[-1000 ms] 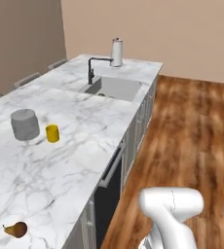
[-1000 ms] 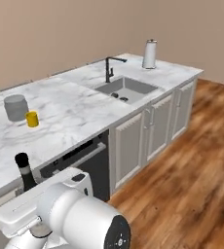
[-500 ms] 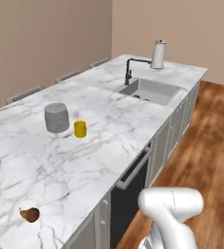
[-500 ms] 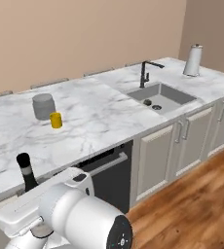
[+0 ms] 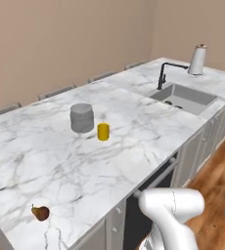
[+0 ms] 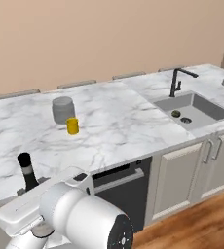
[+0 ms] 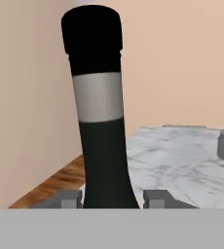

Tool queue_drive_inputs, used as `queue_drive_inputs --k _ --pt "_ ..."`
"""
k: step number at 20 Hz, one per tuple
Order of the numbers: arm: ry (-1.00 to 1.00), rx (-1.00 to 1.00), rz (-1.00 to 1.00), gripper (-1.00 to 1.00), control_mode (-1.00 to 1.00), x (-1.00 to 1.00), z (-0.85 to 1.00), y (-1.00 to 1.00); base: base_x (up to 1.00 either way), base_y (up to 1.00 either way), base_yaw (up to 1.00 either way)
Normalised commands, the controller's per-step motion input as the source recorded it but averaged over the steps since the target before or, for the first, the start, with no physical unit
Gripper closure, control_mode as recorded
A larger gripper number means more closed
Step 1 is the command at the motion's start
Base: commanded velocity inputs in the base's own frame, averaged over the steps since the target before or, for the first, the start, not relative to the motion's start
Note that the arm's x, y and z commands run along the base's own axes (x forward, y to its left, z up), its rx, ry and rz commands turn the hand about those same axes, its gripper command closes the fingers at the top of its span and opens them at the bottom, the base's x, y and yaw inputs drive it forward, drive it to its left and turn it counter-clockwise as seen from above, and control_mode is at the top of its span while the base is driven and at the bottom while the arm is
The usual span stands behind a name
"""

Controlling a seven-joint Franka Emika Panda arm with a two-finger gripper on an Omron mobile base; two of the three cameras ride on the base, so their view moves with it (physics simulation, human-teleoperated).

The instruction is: Open the cabinet directly in front. Then move the wine and the mug to the dining counter with the jar on it.

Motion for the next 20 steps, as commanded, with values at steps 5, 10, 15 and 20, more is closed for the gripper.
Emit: queue_drive_inputs --k 5,10,15,20 --pt "0.0 0.0 0.0 1.0 1.0 0.0 0.0 0.0 0.58 0.0 0.36" --pt "0.0 0.0 0.0 1.0 1.0 0.0 0.0 0.0 0.48 -0.05 0.36" --pt "0.0 0.0 0.0 1.0 1.0 0.0 0.0 0.0 0.45 -0.11 0.37" --pt "0.0 0.0 0.0 1.0 1.0 0.0 0.0 0.0 0.41 -0.1 0.36"
